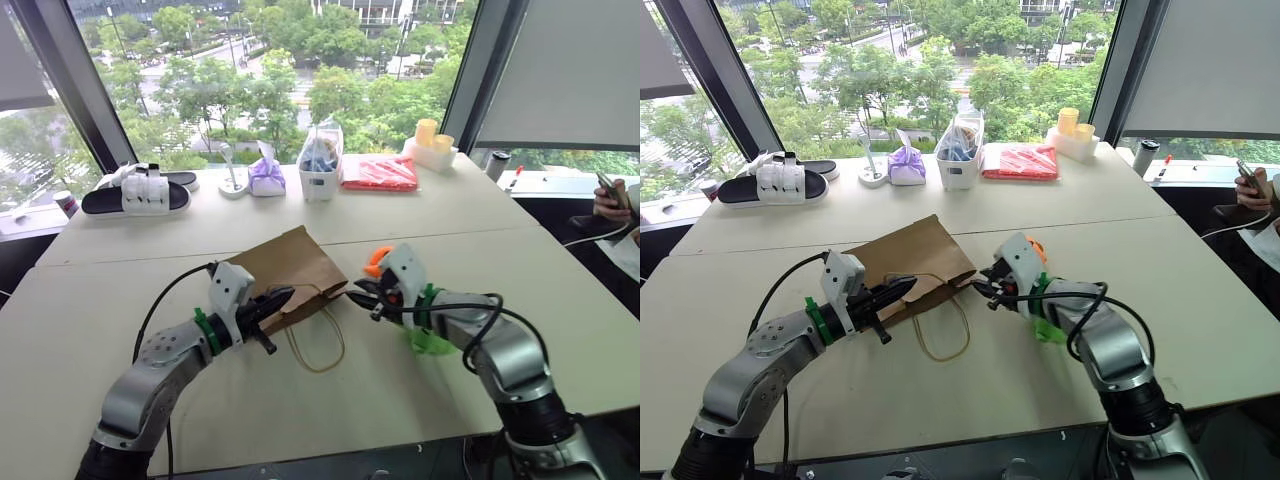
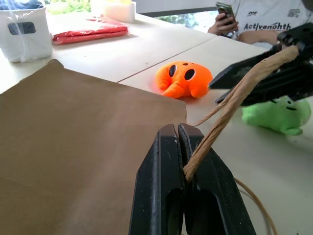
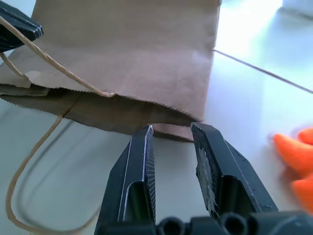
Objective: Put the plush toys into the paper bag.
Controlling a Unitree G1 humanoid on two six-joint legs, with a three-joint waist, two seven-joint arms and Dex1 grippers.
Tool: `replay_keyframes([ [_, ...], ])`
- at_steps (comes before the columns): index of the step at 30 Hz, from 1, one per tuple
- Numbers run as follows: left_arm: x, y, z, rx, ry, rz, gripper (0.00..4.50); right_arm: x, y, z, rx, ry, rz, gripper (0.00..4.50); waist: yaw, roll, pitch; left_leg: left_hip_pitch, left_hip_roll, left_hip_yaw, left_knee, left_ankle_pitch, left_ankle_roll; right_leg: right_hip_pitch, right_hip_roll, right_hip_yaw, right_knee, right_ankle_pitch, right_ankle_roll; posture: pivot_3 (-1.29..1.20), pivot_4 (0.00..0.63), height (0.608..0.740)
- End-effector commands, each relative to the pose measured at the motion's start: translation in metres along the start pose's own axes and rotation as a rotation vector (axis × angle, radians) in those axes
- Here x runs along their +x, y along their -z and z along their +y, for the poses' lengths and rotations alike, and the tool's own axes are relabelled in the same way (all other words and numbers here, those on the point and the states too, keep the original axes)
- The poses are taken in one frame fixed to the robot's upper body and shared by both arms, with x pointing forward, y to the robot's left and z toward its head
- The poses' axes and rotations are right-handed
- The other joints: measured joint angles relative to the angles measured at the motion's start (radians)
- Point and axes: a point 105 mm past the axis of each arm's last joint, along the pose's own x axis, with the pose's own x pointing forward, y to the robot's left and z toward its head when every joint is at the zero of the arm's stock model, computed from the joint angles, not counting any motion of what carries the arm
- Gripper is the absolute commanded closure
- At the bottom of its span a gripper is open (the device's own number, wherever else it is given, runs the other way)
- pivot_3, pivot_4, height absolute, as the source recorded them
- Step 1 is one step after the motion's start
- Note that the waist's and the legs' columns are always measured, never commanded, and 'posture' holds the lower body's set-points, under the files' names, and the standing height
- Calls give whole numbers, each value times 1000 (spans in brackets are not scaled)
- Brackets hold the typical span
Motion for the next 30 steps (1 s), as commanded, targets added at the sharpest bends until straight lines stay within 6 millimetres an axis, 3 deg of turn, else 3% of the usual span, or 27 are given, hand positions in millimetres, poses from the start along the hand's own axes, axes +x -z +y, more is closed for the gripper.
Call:
replay_keyframes([
  [1, -1, -28, 3, 41, -10, -91, 4500, -21, -19, -14, -52, 36, -46, 1931, 0, 0, 0, 0, 0, 0, 0, 0, 0, 0, 0, 0, 0, 0, 0, 0, 150, 740],
  [5, 2, -50, 5, 50, -9, -147, 4500, -43, -6, -29, -75, 96, 28, 35, 1, 0, 0, 0, 0, 0, -1, 0, 0, 0, 0, -1, 0, 0, 0, 0, 150, 740],
  [14, 4, -88, 8, 75, 8, -213, 4500, -60, 41, -30, -48, 149, 190, 35, 0, -1, 0, 0, 0, 1, -1, 0, 0, 0, 0, -1, 0, 0, 0, 0, 150, 740],
  [19, 4, -88, 9, 76, 17, -200, 4500, -62, 71, -25, -47, 156, 277, 35, 0, -1, 0, 0, 0, 1, -1, 0, 0, 0, 0, 0, 0, 0, 0, 0, 150, 740],
  [24, 4, -84, 8, 84, 24, -183, 4500, -59, 75, -27, -75, 171, 274, 35, 0, -1, 0, 0, 0, 1, -1, 0, 0, 0, 0, 0, 0, 0, 0, 0, 150, 740],
  [27, 4, -82, 8, 86, 27, -170, 4500, -56, 71, -30, -75, 184, 245, 812, 0, -1, 0, 0, 0, 2, 0, 0, 0, 0, 0, 0, 0, 0, 0, 0, 150, 740],
  [30, 3, -80, 8, 83, 24, -163, 4500, -55, 69, -29, -80, 175, 237, 2265, 0, -1, 0, 0, 0, 1, 0, 0, 0, 0, 0, 0, 0, 0, 0, 0, 150, 740],
])
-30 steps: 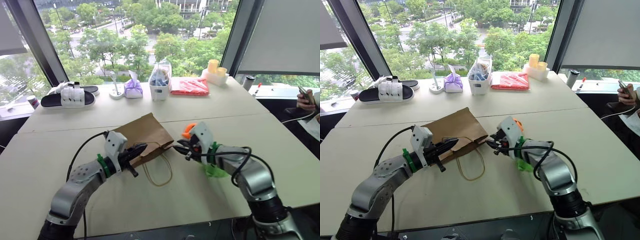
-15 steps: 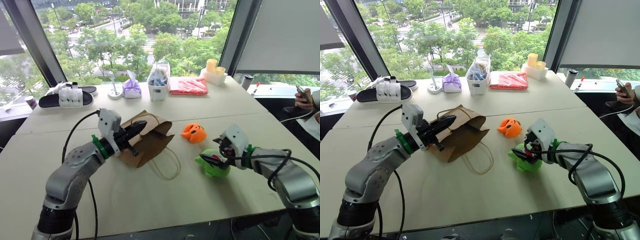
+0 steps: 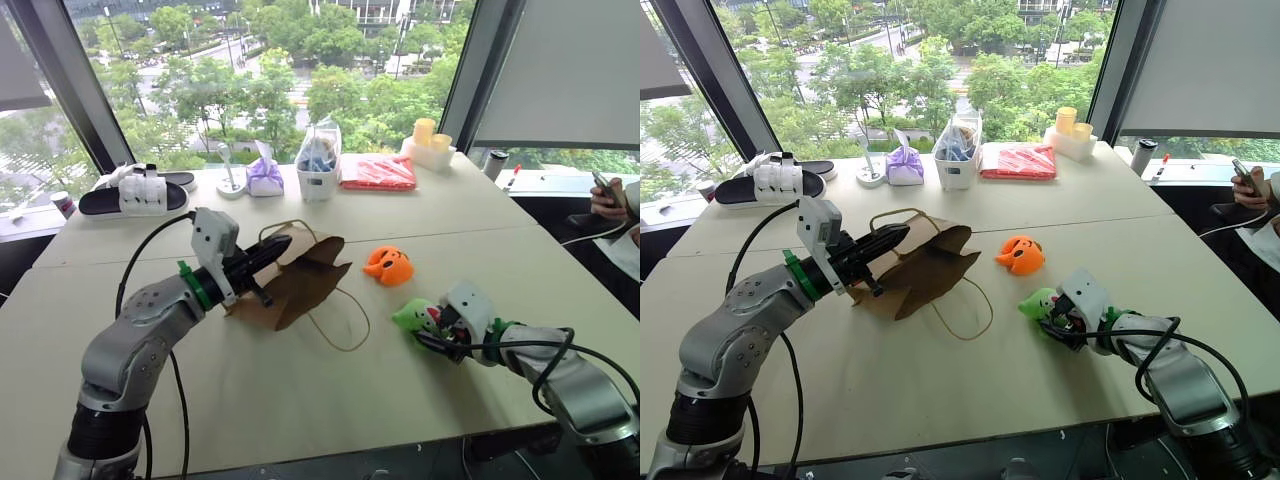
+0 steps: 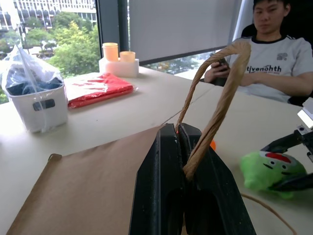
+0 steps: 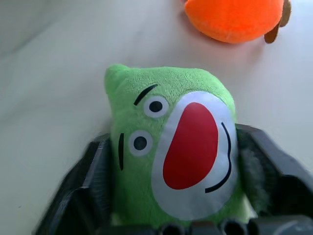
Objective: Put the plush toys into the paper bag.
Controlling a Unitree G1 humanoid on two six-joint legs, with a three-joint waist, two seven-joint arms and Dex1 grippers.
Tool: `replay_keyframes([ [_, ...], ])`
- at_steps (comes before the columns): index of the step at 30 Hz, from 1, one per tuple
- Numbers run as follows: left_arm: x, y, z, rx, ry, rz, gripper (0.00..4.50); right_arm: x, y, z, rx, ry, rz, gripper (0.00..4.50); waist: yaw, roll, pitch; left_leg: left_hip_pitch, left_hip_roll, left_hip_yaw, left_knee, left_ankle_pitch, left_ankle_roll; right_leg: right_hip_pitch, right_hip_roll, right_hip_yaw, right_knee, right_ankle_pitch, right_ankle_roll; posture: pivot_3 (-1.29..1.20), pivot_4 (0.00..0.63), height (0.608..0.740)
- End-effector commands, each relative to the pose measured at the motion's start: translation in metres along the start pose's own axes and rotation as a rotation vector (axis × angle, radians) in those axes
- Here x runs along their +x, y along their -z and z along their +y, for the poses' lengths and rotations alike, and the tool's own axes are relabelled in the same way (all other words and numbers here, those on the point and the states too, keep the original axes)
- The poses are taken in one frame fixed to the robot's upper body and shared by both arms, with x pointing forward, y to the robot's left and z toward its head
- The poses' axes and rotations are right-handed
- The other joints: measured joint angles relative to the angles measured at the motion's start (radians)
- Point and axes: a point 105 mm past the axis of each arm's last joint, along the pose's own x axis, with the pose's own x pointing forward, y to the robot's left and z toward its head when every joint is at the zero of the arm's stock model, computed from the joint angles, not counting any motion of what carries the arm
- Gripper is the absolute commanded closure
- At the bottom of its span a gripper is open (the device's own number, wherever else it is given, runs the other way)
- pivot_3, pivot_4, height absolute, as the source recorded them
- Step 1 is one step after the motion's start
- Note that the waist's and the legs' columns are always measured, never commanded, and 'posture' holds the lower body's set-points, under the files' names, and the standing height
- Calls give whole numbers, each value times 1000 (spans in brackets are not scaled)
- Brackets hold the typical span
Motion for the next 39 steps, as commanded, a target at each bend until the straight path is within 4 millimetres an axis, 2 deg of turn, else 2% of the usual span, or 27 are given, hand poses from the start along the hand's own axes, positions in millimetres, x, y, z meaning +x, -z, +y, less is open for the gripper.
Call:
replay_keyframes([
  [1, -3, -7, -1, 33, 6, -12, 4500, -3, -10, -3, -20, 9, -42, 2706, 0, 0, 0, 0, 0, 0, 0, 0, 0, 0, 0, 0, 0, 0, 0, 0, 150, 740],
  [4, -5, -2, -1, 23, 5, 4, 4500, -7, -22, -5, -18, -5, -79, 4160, -1, 0, 0, 0, 0, 0, 0, 0, 0, 0, 0, 0, 0, 0, 0, 0, 150, 740],
  [5, -6, -1, -1, 22, 7, 8, 4500, -9, -30, -4, -2, -21, -103, 4477, -1, 0, 0, 0, 0, 0, 0, 0, 0, 0, 0, 0, 0, 0, 0, 0, 150, 740],
  [8, -6, 1, 0, 12, 10, 16, 4500, -15, -60, 0, 10, -82, -189, 4477, -3, 0, 0, 0, 0, 0, 0, 0, 0, 0, 0, 0, 0, 0, 0, 0, 150, 740],
  [10, -6, 3, 0, 6, 15, 21, 4500, -17, -84, 11, -13, -147, -256, 4477, -2, 0, 0, 0, 0, 0, 0, 0, 0, 0, 0, 0, 0, 0, 0, 0, 150, 740],
  [13, -4, 3, 1, 0, 21, 22, 4500, -11, -106, 33, -28, -241, -324, 4477, -1, 0, 0, 0, 0, -1, 0, 0, 0, 0, 0, -1, 0, 0, 0, 0, 150, 740],
  [20, 1, -1, 1, 0, 29, 8, 4500, 18, -124, 84, -47, -394, -370, 4477, 0, 0, 0, -1, 0, -1, 0, 0, 0, 0, 0, -1, 0, 0, 0, 0, 150, 740],
  [24, 4, -2, -6, -13, 45, 0, 4500, 46, -141, 109, -47, -442, -403, 4477, -12, -1, 0, 1, 0, -2, -1, 0, 0, 0, 0, 0, 0, 0, 0, 0, 150, 740],
  [35, 5, -4, -17, -53, 63, -15, 4500, 86, -173, 134, -67, -460, -470, 4477, -6, -1, 0, 0, 0, -3, -2, 1, -2, -2, 1, 0, 1, 0, 0, 0, 150, 740],
  [39, 3, -6, -19, -72, 62, -18, 4500, 95, -185, 132, -77, -406, -503, 4477, -9, -1, 0, 0, 0, -4, -2, 2, -3, -3, 1, 0, 2, 0, -1, 0, 150, 740],
])
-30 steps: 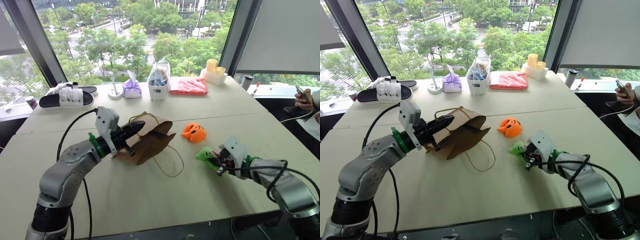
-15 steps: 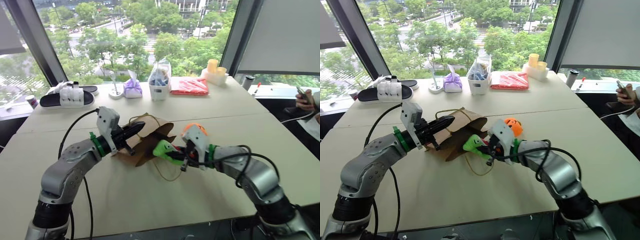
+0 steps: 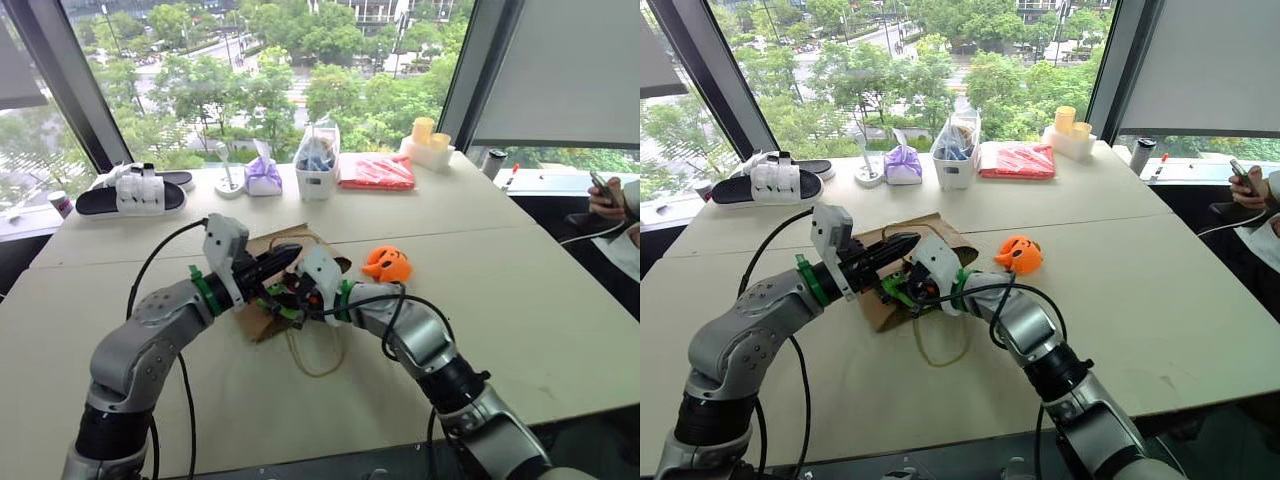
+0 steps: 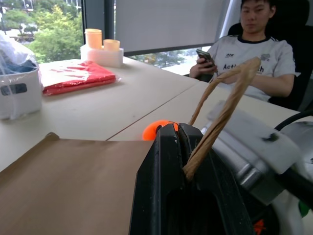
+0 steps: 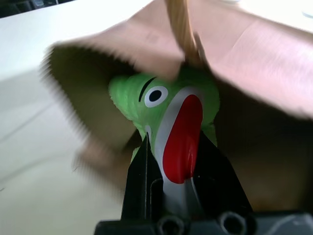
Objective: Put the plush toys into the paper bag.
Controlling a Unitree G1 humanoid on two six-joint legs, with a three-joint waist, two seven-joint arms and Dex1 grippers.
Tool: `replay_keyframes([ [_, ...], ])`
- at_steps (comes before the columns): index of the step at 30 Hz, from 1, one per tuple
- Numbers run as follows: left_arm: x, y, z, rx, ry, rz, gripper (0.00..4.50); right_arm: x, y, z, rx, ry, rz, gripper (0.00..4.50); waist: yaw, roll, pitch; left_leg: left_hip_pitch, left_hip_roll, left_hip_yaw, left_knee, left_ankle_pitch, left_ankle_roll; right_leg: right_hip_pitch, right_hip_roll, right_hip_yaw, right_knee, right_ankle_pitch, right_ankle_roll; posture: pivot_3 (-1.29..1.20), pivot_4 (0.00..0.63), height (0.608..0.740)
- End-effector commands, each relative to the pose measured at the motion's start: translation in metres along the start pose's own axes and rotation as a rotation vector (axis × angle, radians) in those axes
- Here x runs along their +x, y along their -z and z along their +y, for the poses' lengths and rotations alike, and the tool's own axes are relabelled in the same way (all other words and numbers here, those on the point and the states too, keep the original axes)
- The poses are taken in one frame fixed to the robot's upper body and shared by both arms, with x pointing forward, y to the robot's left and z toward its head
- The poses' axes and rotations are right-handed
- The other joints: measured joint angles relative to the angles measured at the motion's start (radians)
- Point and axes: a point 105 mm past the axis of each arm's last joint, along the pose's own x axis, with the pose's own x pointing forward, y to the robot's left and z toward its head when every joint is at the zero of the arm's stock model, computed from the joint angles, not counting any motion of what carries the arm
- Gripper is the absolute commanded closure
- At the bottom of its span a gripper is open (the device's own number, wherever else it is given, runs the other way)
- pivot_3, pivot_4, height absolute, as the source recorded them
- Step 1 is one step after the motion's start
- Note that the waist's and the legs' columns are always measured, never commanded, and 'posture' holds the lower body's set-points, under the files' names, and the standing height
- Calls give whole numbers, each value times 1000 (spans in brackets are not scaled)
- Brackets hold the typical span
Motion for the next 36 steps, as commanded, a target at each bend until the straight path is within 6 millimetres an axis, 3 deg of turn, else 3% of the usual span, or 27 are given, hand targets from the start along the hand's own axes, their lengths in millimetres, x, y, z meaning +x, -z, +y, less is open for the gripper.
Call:
replay_keyframes([
  [1, -3, -13, -9, 9, 28, -37, 4500, 7, -25, -8, -78, 58, -77, 4477, -1, 0, 0, 0, 0, 0, 0, 0, 0, 0, 0, 0, 0, 0, 0, 0, 150, 740],
  [8, -4, -25, 3, -47, -52, -111, 4500, 19, -35, -11, -30, 87, -138, 4477, 0, 0, 0, 0, 0, 0, 0, 0, 0, 0, 0, 0, 0, 0, 0, 0, 150, 740],
  [12, -3, -32, 9, -94, -93, -163, 4500, 25, -33, -8, 1, 92, -146, 2735, 0, 0, 0, 0, 0, -1, 0, 0, -1, 0, 0, 0, 0, 0, 0, 0, 150, 740],
  [17, -4, -36, 14, -118, -119, -186, 4500, 25, -31, -8, 3, 105, -149, 225, -1, 0, 0, 0, 0, -1, 0, 0, -1, 0, 0, 0, 0, 0, 0, 0, 150, 740],
  [18, -6, -38, 16, -129, -130, -198, 4500, 24, -29, -9, -6, 114, -149, 24, -1, 0, 0, 0, 0, -1, 0, 0, -1, 0, 0, 0, 0, 0, 0, 0, 150, 740],
  [24, -10, -38, 23, -137, -154, -199, 4500, 5, -27, -12, -50, 123, -159, 24, 0, 0, 0, 0, 0, -1, -1, 1, -1, 0, 0, 0, 0, 0, 0, 0, 150, 740],
  [34, -6, -14, 12, -90, -105, -100, 4500, -96, -31, -41, -78, 131, -102, 24, 5, 0, 0, 0, 0, 1, 0, 0, -1, 1, 0, -1, -1, 0, 0, 0, 150, 740],
  [36, -3, -11, 9, -89, -91, -92, 4500, -107, -30, -50, -62, 163, -93, 24, 1, 0, 0, 0, 0, 2, 0, 0, -1, 1, 0, -1, -1, 0, 0, 0, 150, 740],
])
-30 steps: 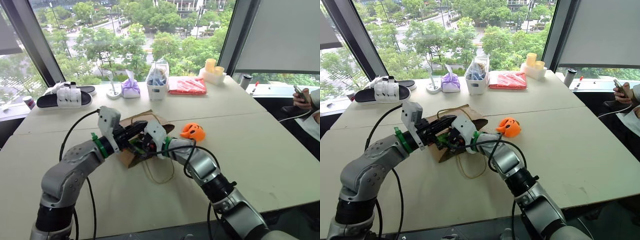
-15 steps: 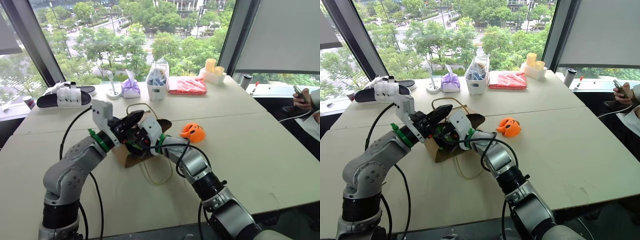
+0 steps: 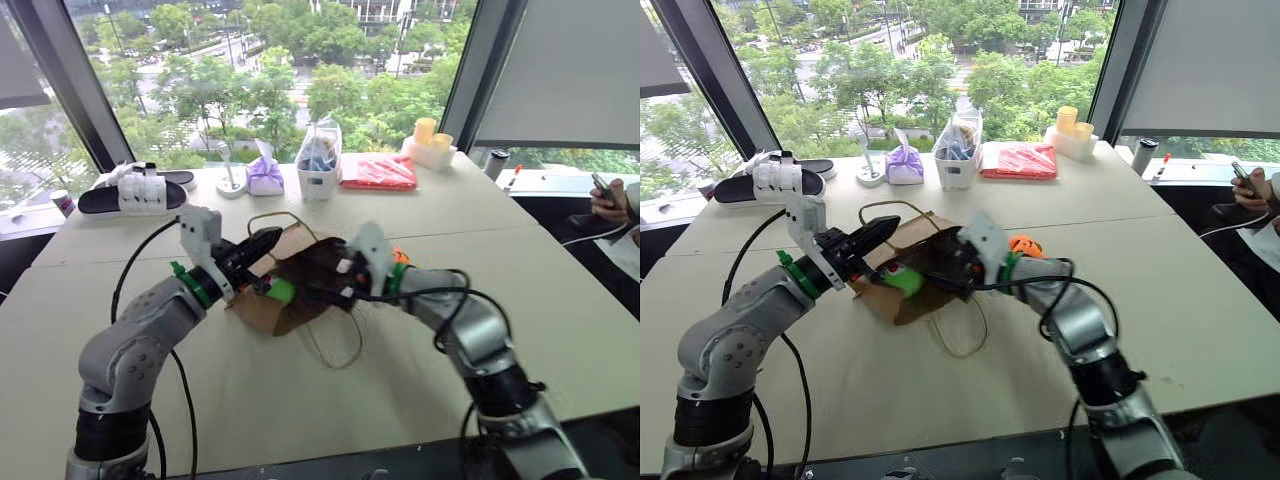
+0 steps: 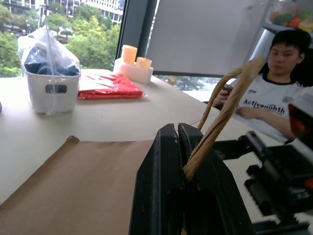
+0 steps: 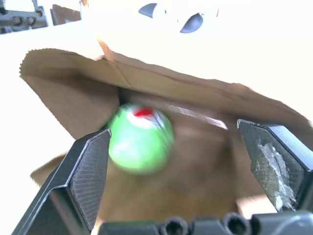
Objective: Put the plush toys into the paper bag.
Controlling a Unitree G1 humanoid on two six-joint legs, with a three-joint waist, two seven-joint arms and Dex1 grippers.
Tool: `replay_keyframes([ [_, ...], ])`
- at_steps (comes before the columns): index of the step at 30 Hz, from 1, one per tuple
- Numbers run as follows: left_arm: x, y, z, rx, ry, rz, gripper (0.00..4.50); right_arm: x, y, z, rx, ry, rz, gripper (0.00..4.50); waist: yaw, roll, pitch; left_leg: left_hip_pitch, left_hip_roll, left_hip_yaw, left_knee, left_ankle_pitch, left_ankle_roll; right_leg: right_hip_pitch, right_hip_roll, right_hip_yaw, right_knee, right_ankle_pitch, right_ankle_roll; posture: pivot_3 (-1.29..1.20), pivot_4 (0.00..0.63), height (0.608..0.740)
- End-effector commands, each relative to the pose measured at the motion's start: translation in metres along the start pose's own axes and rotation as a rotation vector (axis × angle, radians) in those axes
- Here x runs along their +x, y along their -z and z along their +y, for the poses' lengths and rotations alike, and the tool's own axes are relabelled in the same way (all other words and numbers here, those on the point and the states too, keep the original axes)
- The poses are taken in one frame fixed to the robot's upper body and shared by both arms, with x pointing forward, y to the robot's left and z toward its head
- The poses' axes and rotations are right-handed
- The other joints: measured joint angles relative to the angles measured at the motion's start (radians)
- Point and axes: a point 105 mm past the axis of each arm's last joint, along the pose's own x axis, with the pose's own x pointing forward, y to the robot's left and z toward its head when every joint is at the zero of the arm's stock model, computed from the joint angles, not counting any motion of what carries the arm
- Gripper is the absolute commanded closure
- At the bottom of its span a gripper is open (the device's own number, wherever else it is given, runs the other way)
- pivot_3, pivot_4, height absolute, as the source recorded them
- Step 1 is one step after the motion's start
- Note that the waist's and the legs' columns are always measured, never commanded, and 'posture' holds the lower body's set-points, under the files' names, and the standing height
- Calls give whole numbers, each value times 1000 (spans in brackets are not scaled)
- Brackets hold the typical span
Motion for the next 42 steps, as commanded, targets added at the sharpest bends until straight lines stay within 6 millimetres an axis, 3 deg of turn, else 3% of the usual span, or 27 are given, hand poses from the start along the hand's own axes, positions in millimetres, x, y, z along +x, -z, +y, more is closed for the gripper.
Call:
replay_keyframes([
  [1, 3, 0, -10, 32, 39, -15, 4500, -15, -16, -17, 15, 56, -52, 24, -5, 0, 0, 0, 0, 0, 0, 0, 0, 0, 0, 0, 0, 0, 0, 0, 150, 740],
  [5, 5, 4, -12, 30, 48, -10, 4500, -15, 2, -49, 54, 200, -6, 24, -3, 0, 0, 1, 1, 1, 0, 0, 0, 0, 0, 0, 0, 0, 0, 0, 150, 740],
  [9, 5, 4, -12, 34, 48, -12, 4500, -2, 43, -85, 18, 375, 133, 24, -2, 0, 0, 1, 0, 2, 0, 0, 0, 0, 0, 2, 0, 0, 0, 0, 150, 740],
  [13, 5, 1, -11, 45, 43, -14, 4500, 10, 69, -97, 5, 429, 197, 24, -2, 0, 0, 0, 0, 2, 0, 0, 0, 0, 0, 1, 0, 0, 0, 0, 150, 740],
  [18, 3, 0, -10, 54, 32, -19, 4500, 15, 87, -108, -60, 500, 251, 24, -4, 0, 0, 0, 0, 2, 0, 0, 0, 0, 0, 2, -1, 0, 0, 0, 150, 740],
  [24, 0, -1, -9, 59, 18, -22, 4500, 4, 99, -123, -183, 584, 311, 24, -5, 0, 0, 0, 0, 2, 0, 0, 0, 0, 0, 2, -1, 0, 0, 0, 150, 740],
  [29, -1, -1, -9, 61, 17, -22, 4500, -8, 104, -129, -181, 603, 325, 24, -2, 0, 0, 0, 0, 2, 0, 1, -1, 0, 0, 2, 0, 0, 0, 0, 150, 740],
  [32, 1, -1, -9, 63, 22, -21, 4500, -16, 101, -135, -191, 625, 317, 812, -2, 0, 0, 0, 0, 2, 0, 1, -1, 0, 0, 2, 0, 0, 0, 0, 150, 740],
  [39, 3, -2, -12, 56, 44, -19, 4500, -14, 95, -131, -147, 595, 292, 4161, -9, 0, 0, 1, 0, 2, 0, 0, -1, 0, 0, 2, 0, 0, 0, 0, 150, 740],
  [40, 3, -3, -12, 53, 49, -18, 4500, -13, 92, -127, -134, 572, 281, 4478, -8, 0, 0, 1, 0, 2, 0, 0, -1, 0, 0, 2, 0, 0, 0, 0, 150, 740],
  [42, 3, -5, -12, 56, 67, -9, 4500, -8, 81, -111, -63, 473, 224, 4478, -6, 0, 0, 0, 0, 2, 0, 0, -1, 0, 0, 2, -1, 0, 0, 0, 150, 740],
])
